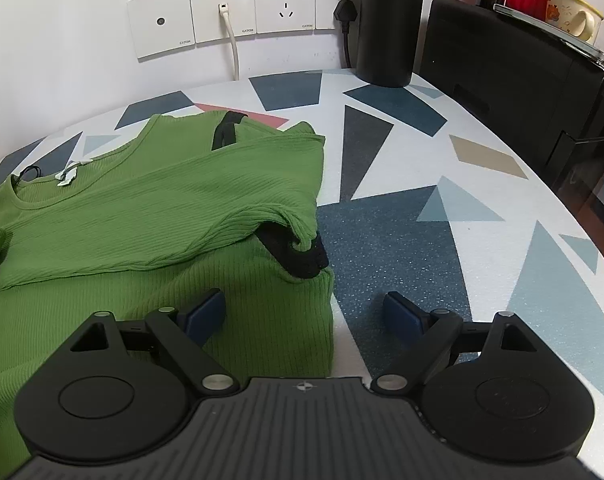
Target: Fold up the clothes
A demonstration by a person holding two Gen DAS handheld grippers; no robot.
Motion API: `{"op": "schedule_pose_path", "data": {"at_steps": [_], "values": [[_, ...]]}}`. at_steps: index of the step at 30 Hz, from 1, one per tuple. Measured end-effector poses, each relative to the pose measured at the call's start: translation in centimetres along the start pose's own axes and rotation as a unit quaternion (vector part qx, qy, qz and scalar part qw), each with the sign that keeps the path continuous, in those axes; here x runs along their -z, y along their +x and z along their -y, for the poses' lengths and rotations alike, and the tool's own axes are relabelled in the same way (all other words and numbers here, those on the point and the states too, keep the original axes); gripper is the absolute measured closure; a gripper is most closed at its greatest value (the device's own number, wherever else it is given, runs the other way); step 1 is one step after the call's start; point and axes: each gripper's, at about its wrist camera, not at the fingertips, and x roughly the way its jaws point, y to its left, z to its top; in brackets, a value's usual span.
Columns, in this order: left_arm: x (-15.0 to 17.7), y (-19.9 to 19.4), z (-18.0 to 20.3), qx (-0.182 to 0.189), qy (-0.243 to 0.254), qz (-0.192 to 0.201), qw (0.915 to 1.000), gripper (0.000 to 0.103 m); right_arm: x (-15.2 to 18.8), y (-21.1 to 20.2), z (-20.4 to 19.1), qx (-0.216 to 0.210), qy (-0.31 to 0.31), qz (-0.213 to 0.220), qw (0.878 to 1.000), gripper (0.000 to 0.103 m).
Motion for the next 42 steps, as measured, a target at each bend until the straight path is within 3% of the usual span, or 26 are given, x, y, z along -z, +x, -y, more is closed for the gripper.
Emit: {"op": "schedule_pose_path", "data": {"at_steps": [2,8,15,22,26,31,32,35,38,42], "values": [[-1.4,-0.7,1.0,0.012,0.000,0.025,0.9996,0.094,0.0,0.0,0.0,0.000,0.000,-0.001,1.000,0.015],[-5.4,-2.8,4.0,0.047,0.001,0.101,0.9938,0.095,0.2,-0.1,-0.1,-0.001,-0.003,0.002,1.000,0.015],[-10.1,-5.2,7.4,0.088,0.001,0.188,0.9782,0.095,0.4,-0.2,0.0,-0.005,-0.005,0.007,1.000,0.015],[-9.7,1.8,16.0,0.153,0.056,0.110,0.9805,0.095,0.7,-0.3,0.0,-0.007,-0.009,0.015,1.000,0.014],[-8.3,6.2,17.9,0.156,0.047,0.059,0.9848,0.095,0.8,-0.4,0.0,-0.008,-0.010,0.020,1.000,0.014],[-7.6,7.7,17.7,0.159,0.050,0.030,0.9855,0.094,1.0,-0.4,0.0,-0.010,-0.012,0.025,1.000,0.013],[-7.4,8.0,17.7,0.160,0.051,0.025,0.9856,0.091,1.0,-0.4,0.0,-0.010,-0.012,0.025,1.000,0.013],[-7.3,8.1,17.4,0.176,0.050,0.012,0.9830,0.061,0.9,-0.4,0.0,-0.010,-0.013,0.023,1.000,0.013],[-7.3,6.2,17.0,0.174,0.054,0.035,0.9826,0.036,0.8,-0.4,-0.1,-0.011,-0.013,0.020,1.000,0.013],[-7.1,2.5,14.6,0.161,0.048,0.079,0.9827,0.020,0.7,-0.3,-0.1,-0.011,-0.014,0.016,1.000,0.013]]}}
